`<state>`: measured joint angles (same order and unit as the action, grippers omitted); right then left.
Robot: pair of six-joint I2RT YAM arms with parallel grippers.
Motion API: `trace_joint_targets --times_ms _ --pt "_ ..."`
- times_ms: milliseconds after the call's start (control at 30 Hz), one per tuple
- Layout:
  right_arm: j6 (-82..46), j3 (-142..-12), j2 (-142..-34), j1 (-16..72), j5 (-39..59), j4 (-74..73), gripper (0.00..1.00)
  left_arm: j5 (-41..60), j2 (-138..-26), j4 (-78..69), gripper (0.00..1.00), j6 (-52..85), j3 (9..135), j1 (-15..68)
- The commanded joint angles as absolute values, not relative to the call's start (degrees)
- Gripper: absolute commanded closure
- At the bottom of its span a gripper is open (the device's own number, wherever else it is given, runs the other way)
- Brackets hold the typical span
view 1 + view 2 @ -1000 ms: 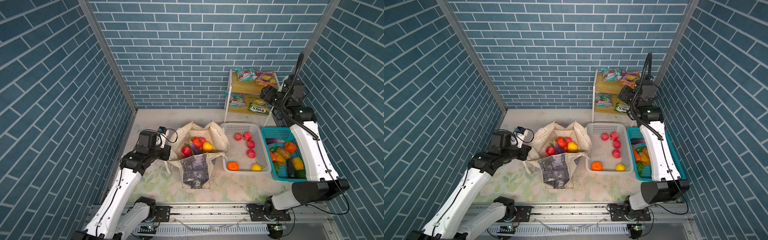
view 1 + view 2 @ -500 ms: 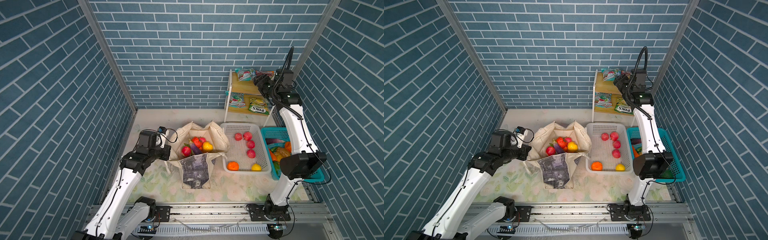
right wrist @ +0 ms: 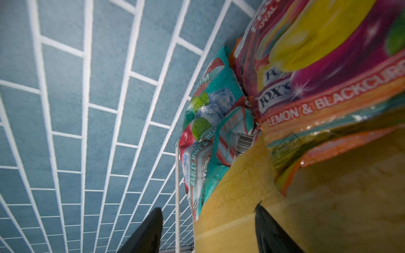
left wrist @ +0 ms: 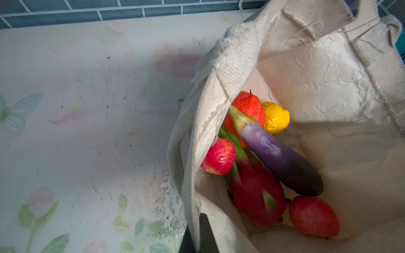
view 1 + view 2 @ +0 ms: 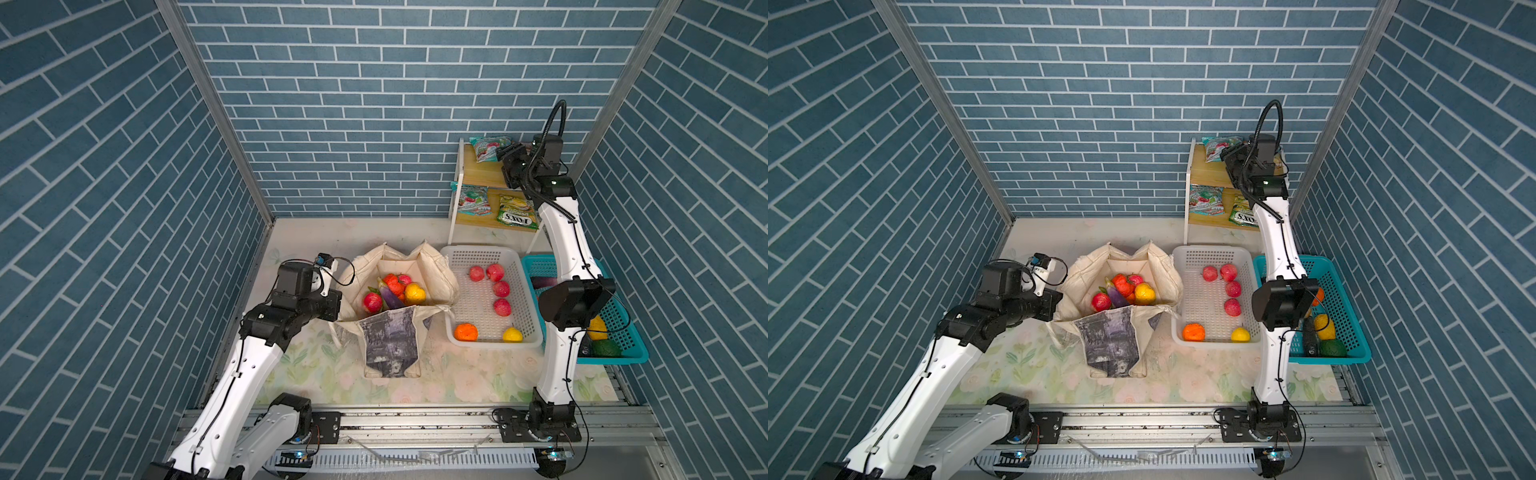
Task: Place the food into the grocery bag and tie it
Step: 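Grasp the teal Fox's Mint Blossom candy bag on the shelf with the right gripper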
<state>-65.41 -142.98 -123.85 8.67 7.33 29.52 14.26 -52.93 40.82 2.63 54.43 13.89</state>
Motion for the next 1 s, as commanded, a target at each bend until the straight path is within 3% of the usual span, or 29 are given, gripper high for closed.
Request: trace_joint_targets --times_ms 0,633,800,967 --pt "-69.00 -145.23 -125.24 9.14 6.84 28.89 0.35 13.89 -52.24 39.79 1.00 2.64 53.79 13.62" --pt "-72.51 -148.26 -133.52 10.02 1.21 23.05 0.46 13.84 -52.08 39.84 1.00 2.55 53.79 13.62" --pt "-73.13 -148.31 -134.53 10.36 -0.08 21.98 0.55 13.85 -51.95 39.84 1.00 2.55 53.79 13.62" --pt "-73.07 -148.23 -134.42 10.80 -0.37 21.61 0.69 13.81 -51.86 39.82 1.00 2.55 53.79 13.62"
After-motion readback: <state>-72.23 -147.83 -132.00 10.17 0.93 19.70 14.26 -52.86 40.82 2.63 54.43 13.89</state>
